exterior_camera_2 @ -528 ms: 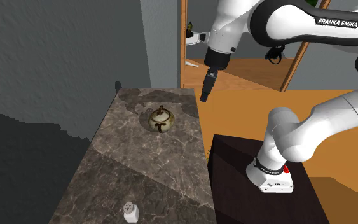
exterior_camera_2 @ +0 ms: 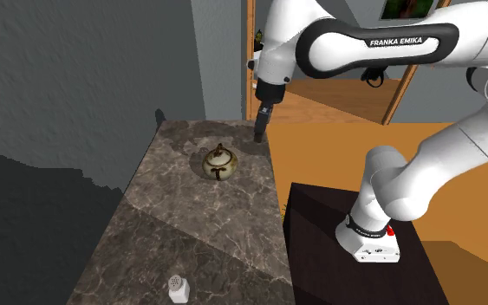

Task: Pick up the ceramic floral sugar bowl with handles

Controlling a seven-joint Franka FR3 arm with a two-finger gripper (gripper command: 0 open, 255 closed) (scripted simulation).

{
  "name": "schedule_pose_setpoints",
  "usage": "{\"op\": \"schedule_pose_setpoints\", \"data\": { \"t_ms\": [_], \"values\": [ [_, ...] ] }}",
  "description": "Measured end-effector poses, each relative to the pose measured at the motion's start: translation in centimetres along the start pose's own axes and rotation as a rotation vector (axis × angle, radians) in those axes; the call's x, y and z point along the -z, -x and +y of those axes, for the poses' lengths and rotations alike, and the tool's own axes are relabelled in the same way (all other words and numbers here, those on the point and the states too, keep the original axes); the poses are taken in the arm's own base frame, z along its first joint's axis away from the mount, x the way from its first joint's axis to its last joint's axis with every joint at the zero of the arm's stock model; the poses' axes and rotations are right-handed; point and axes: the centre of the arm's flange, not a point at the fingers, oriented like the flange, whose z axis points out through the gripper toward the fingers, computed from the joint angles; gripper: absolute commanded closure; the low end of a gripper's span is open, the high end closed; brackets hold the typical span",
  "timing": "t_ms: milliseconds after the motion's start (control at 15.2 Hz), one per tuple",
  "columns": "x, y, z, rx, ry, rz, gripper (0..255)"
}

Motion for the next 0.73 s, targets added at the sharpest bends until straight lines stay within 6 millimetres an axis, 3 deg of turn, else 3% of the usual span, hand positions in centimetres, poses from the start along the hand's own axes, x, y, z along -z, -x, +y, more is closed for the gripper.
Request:
{"op": "schedule_pose_setpoints", "data": {
  "t_ms": [726],
  "values": [
    [-8.9, -10.4, 5.9, 0.098, 0.033, -0.067, 0]
  ]
}}
